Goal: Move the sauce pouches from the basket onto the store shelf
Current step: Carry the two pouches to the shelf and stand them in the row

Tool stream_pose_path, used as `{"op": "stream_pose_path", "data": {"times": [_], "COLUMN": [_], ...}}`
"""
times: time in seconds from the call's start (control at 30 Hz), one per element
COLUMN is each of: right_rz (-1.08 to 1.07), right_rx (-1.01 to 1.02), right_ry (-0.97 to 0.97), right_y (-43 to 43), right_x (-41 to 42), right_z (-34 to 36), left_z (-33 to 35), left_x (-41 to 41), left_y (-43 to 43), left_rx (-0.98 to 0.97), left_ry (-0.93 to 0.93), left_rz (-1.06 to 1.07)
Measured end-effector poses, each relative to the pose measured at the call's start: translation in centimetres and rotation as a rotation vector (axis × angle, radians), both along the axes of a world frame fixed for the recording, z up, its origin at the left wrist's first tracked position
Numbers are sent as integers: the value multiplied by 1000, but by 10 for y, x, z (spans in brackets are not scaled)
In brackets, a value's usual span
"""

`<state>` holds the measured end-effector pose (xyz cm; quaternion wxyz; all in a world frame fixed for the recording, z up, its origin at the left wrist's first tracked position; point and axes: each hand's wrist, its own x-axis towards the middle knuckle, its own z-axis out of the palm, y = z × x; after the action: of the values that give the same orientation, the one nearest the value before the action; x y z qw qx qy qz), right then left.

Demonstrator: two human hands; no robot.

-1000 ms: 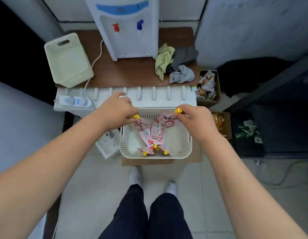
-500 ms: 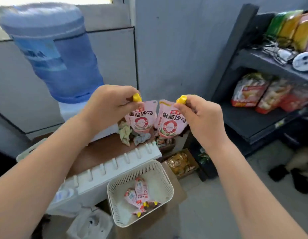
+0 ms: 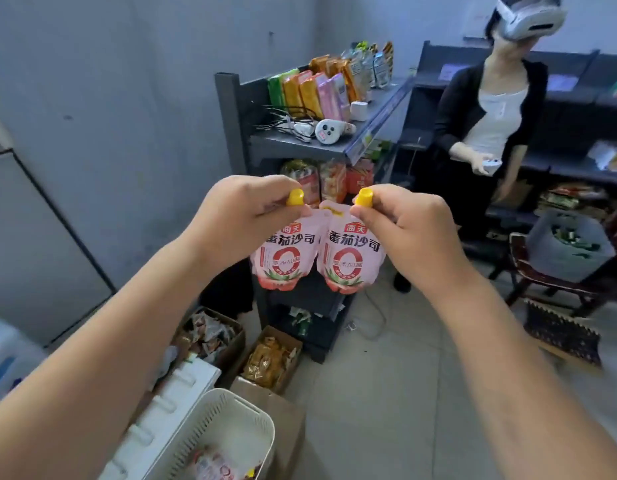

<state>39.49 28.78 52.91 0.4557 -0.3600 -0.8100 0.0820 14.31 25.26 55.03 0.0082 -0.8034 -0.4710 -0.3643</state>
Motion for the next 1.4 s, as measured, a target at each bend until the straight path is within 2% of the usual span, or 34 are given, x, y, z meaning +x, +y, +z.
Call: {"op": "stream_pose_path", "data": {"times": [0.3,0.47,0.73,1.2,1.4], "right_rz": [-405,-609,-930,-1410,-1583], "right_rx": [-46,-25,-46,-165,-123], "right_ry": [29,35,-8,40,78], "right_y": [-13,-28,-80,-136,-136], "right_x": [222,340,502,683,750], "right_z": [6,8,-3,-17,-10], "left_z": [10,17,6,-11,2], "left_x": [225,364,569,867,981], "left_y": [90,120,137,153,158], "left_rx": [-112,-233,-206,-196,-266], "left_ry": [45,-30,49,156,182], "left_rz": [-400,-596,-927,-1465,-1646]}}
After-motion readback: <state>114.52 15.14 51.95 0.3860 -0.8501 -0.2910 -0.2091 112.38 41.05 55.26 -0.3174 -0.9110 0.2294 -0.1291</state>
